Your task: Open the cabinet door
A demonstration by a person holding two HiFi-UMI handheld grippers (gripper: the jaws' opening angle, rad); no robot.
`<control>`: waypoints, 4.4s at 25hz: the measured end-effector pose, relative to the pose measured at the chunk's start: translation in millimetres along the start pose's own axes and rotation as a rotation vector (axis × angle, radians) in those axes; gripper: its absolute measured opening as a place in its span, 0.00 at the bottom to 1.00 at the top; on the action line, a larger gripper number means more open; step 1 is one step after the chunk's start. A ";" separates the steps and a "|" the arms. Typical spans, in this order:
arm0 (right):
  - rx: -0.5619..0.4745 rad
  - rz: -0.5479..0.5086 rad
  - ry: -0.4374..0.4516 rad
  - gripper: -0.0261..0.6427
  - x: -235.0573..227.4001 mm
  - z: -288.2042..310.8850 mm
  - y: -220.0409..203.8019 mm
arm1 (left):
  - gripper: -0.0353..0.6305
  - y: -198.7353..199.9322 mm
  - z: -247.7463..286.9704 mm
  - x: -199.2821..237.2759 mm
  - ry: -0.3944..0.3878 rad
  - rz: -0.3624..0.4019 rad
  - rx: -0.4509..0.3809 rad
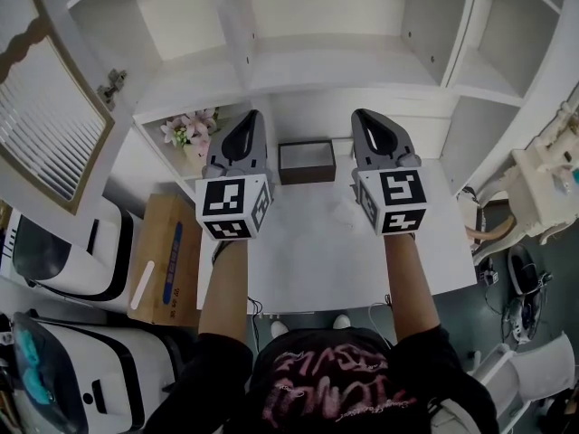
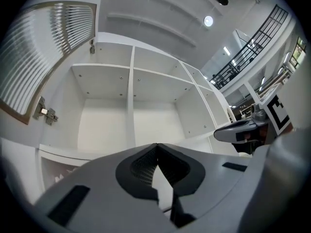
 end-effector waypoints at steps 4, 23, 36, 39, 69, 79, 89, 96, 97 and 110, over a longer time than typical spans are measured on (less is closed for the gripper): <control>0.026 0.017 0.016 0.06 4.7 -1.0 -13.7 | 0.08 -13.7 -4.1 -5.9 0.003 -0.038 0.025; 0.114 0.030 0.016 0.06 28.5 -30.4 -50.8 | 0.08 -43.0 -49.4 -18.6 0.016 -0.089 0.086; 0.116 0.034 0.067 0.06 48.3 -29.9 -53.4 | 0.08 -55.0 -72.4 -5.1 0.017 -0.153 0.116; 0.117 0.033 0.077 0.06 53.0 -28.1 -53.3 | 0.08 -57.0 -76.2 -1.5 0.021 -0.154 0.125; 0.115 0.065 0.132 0.06 77.1 -16.4 -60.0 | 0.08 -51.3 -77.1 7.5 0.008 -0.108 0.129; 0.121 0.079 0.139 0.06 81.1 -16.8 -61.1 | 0.08 -54.4 -78.8 6.4 0.000 -0.124 0.131; 0.121 0.076 0.140 0.06 82.7 -16.2 -63.8 | 0.08 -55.8 -80.4 7.4 0.003 -0.120 0.132; 0.122 0.077 0.141 0.06 84.0 -17.7 -64.4 | 0.08 -56.0 -82.2 7.5 0.007 -0.120 0.135; 0.122 0.077 0.141 0.06 84.4 -17.8 -64.2 | 0.08 -55.9 -82.3 7.8 0.007 -0.121 0.135; 0.124 0.076 0.133 0.06 83.1 -18.5 -63.9 | 0.08 -55.6 -79.6 4.7 -0.004 -0.120 0.133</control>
Point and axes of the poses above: the fingertips, and each gripper's own axes: z forward along the fingers, x to its left, y out of its top, the point moved 10 cm from there along -z, backward along the fingers, and after that the axes turned 7 degrees about -x, right-handed, at the moved point
